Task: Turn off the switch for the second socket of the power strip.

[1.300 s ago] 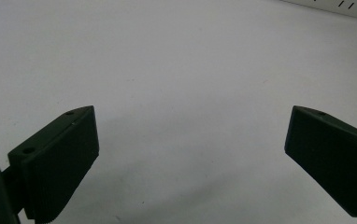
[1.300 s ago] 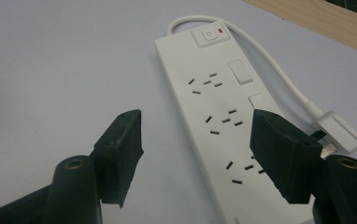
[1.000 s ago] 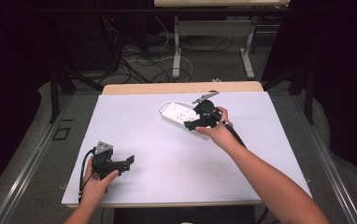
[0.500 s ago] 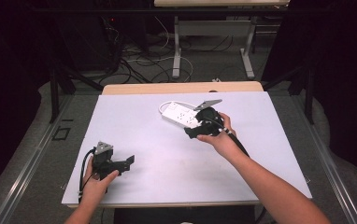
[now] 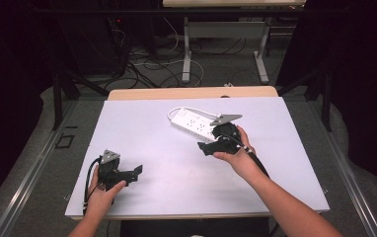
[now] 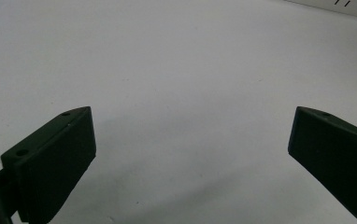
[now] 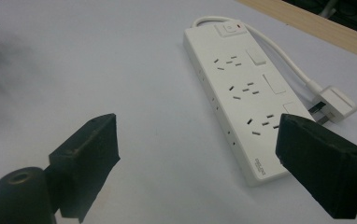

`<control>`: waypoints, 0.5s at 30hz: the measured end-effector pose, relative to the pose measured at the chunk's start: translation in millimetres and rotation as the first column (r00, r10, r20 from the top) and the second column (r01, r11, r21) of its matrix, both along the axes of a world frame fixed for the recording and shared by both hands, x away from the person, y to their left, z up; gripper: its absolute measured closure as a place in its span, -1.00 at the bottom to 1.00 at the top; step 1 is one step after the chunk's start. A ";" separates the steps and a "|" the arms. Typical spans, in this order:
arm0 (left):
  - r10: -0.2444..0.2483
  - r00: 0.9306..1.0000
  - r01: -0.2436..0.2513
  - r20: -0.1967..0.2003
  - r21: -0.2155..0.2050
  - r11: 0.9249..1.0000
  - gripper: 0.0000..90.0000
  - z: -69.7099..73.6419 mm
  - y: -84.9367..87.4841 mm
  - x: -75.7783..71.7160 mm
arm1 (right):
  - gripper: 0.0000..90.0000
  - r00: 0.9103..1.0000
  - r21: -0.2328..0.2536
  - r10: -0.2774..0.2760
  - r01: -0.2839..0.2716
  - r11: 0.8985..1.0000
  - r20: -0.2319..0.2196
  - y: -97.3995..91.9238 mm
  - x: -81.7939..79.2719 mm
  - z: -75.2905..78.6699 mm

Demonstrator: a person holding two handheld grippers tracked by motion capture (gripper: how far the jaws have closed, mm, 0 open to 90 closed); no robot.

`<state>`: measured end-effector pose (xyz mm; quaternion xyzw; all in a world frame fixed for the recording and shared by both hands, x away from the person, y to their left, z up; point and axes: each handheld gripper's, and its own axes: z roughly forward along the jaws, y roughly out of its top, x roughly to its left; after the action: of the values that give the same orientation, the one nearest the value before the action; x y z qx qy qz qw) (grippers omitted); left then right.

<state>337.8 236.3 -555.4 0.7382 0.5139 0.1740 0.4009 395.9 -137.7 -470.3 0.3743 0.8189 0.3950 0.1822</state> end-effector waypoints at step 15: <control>-0.001 1.000 0.001 -0.004 0.005 1.000 -0.99 -0.1 -1.2 -0.8 | -0.98 0.998 0.046 -0.043 0.041 0.998 0.046 -28.0 -27.0 -13.3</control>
<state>337.0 235.1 -555.5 0.7398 0.5138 0.1735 0.3983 368.8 -165.7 -483.6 0.3861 0.7973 0.4180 0.2014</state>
